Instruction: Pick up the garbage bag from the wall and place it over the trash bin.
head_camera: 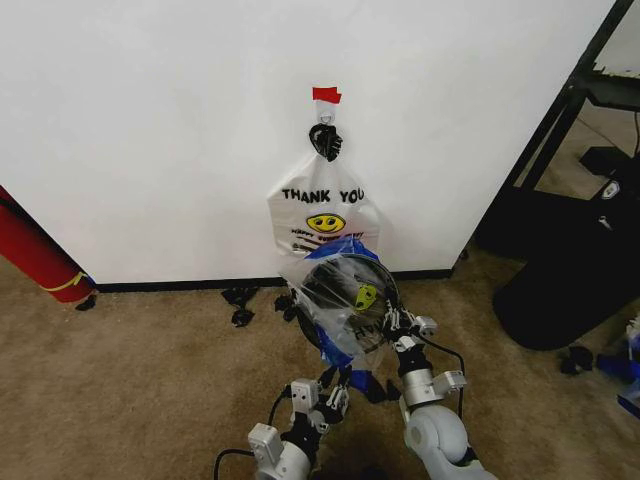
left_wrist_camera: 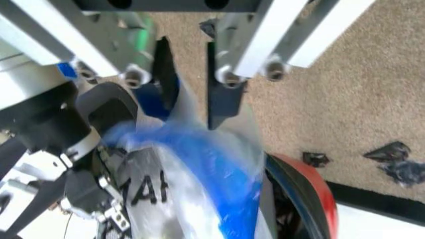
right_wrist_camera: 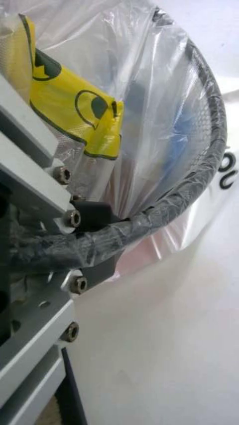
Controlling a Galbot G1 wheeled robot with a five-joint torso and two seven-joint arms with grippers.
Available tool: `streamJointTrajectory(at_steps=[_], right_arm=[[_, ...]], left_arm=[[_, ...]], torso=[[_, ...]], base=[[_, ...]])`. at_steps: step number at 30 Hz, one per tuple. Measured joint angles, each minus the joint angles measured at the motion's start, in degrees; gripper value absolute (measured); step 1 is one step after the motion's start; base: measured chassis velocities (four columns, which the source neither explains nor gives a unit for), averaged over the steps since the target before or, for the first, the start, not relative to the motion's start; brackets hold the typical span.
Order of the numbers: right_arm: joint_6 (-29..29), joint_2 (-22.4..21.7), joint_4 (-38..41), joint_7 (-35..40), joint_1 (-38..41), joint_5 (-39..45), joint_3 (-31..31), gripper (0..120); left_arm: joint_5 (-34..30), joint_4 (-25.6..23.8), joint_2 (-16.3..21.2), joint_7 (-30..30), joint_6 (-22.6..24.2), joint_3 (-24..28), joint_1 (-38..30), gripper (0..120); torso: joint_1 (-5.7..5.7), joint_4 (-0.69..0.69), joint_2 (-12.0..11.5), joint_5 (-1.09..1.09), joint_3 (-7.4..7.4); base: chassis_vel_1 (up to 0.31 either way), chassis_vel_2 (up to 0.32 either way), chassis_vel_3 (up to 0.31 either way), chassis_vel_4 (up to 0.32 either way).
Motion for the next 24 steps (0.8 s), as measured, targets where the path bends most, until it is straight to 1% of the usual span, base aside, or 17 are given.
streamJointTrajectory(at_steps=[2, 4, 5, 13, 17, 20, 21, 24], right_arm=[[-0.15, 0.05, -0.22, 0.27, 0.09, 0.47, 0.02, 0], [-0.18, 0.06, -0.23, 0.30, 0.11, 0.54, 0.02, 0], [-0.62, 0.17, -0.27, 0.64, 0.20, 1.35, 0.02, 0], [-2.60, 0.19, 0.72, 2.01, 0.23, 6.24, -0.22, 0], [-4.10, 0.07, 1.63, 3.05, 0.11, 8.81, -0.46, 0], [-5.03, -0.11, 2.02, 3.70, -0.03, 9.90, -0.56, 0], [-5.66, -0.42, 2.07, 3.98, -0.17, 10.12, -0.56, 0], [-6.78, -0.92, 2.33, 4.73, -0.41, 10.13, -0.53, 0]], left_arm=[[-0.04, 0.00, 0.08, 0.24, -0.44, -0.36, 0.07, 4], [-0.05, 0.00, 0.09, 0.26, -0.48, -0.40, 0.07, 4], [-0.16, 0.04, 0.19, 0.44, -0.75, -0.71, 0.08, 0], [-0.02, 1.36, 0.47, -0.30, -2.48, -2.21, -0.16, 0], [1.09, 2.68, 0.57, -1.43, -3.85, -2.86, -0.63, 0], [2.18, 3.71, 0.63, -2.76, -4.91, -3.22, -1.13, 0], [3.35, 4.55, 0.62, -3.88, -6.01, -3.56, -1.69, 0], [5.74, 5.96, 0.44, -5.56, -6.95, -4.14, -2.86, 0]], torso=[[0.00, 0.00, 0.00, 0.00, 0.00], [0.00, 0.00, 0.00, 0.00, 0.00], [0.00, 0.00, 0.00, 0.00, 0.00], [0.00, 0.00, 0.00, 0.00, 0.00], [0.00, 0.00, 0.00, 0.00, 0.00], [0.00, 0.00, 0.00, 0.00, 0.00], [0.00, 0.00, 0.00, 0.00, 0.00], [0.00, 0.00, 0.00, 0.00, 0.00]], base=[[0.000, 0.000, 0.000, 0.000], [0.000, 0.000, 0.000, 0.000], [0.000, 0.000, 0.000, 0.000], [0.000, 0.000, 0.000, 0.000], [0.000, 0.000, 0.000, 0.000], [0.000, 0.000, 0.000, 0.000], [0.000, 0.000, 0.000, 0.000], [0.000, 0.000, 0.000, 0.000]])
